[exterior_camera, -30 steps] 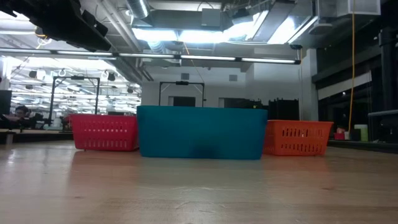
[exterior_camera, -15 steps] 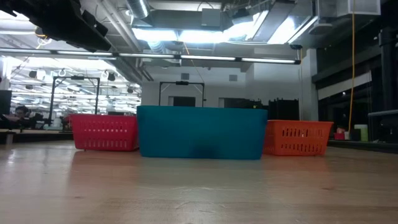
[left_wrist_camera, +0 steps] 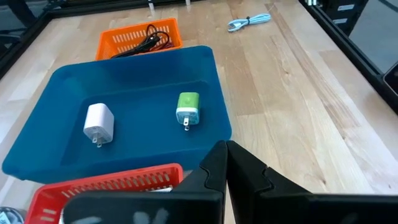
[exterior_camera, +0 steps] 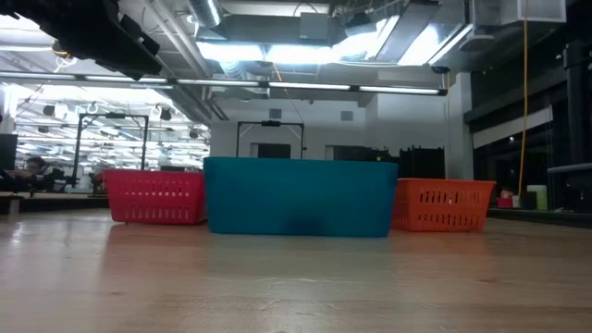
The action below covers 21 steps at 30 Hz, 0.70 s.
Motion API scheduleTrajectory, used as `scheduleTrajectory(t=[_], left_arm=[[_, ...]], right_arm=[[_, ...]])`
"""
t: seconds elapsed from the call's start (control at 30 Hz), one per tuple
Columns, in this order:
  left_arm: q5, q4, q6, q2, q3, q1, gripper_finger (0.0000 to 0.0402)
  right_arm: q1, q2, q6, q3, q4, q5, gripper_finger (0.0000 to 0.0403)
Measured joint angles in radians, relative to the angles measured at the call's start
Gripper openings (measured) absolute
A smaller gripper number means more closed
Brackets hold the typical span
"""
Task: Pick and place items into bin
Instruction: Put the light blue USB cable into the orange bin
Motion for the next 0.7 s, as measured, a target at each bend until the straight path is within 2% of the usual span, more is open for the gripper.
scheduleTrajectory(t=[0.23, 0.5, 0.7], left_arm=[[0.001, 0.0, 0.0, 0.0, 0.0, 0.0, 0.0003], [0.001, 0.0, -0.008, 0.0, 0.0, 0.0, 0.0003], [0.002, 0.0, -0.011, 0.0, 0.0, 0.0, 0.0002]], right_arm=[[0.0, 0.0, -0.001, -0.002, 0.019, 0.0, 0.0008], [0.0, 0.0, -0.001, -0.057, 0.062, -0.042, 0.0077], [0.0, 0.001, -0.001, -0.133, 0.145, -0.062, 0.0096]])
